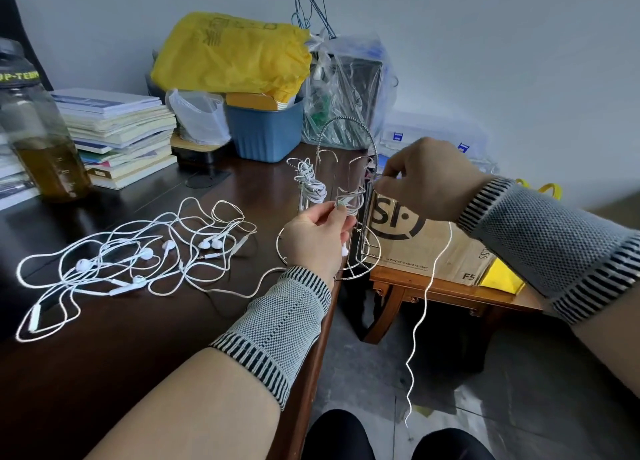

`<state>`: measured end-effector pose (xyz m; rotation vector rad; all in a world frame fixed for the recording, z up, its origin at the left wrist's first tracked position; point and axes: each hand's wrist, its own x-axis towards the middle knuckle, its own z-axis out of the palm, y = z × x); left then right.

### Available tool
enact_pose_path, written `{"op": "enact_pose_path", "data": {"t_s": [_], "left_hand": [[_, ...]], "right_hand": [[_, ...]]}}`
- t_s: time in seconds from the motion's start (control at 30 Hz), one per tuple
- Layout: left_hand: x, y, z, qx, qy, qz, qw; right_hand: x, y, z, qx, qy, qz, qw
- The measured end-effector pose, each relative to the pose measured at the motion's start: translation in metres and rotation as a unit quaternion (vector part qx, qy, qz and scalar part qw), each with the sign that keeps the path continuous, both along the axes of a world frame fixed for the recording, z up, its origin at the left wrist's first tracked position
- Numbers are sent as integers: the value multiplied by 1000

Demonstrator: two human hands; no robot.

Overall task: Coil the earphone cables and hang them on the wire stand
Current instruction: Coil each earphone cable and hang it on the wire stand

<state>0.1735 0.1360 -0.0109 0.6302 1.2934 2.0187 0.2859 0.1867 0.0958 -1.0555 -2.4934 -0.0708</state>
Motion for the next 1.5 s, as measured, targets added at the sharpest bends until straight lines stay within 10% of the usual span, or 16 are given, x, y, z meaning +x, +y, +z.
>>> {"op": "enact_pose_path", "data": {"t_s": [0.17, 0.33, 0.73, 1.07, 1.27, 1.5], "left_hand": [[0, 1, -1, -4, 17, 13, 1000], [0, 1, -1, -4, 28, 20, 999], [-2, 3, -6, -2, 38, 14, 999], [-7, 8, -10, -8, 37, 15, 999], [-8, 8, -10, -28, 45, 16, 998], [-10, 8, -10, -47, 57, 37, 997]], "right_hand": [[27, 3, -24, -214, -56, -12, 975], [47, 22, -53, -444, 214, -61, 868], [38, 29, -73, -520, 376, 6, 767], [27, 18, -66, -583, 329, 60, 740], [13, 15, -58, -579, 307, 66, 752], [-7, 3, -70, -365, 166, 45, 915]]}}
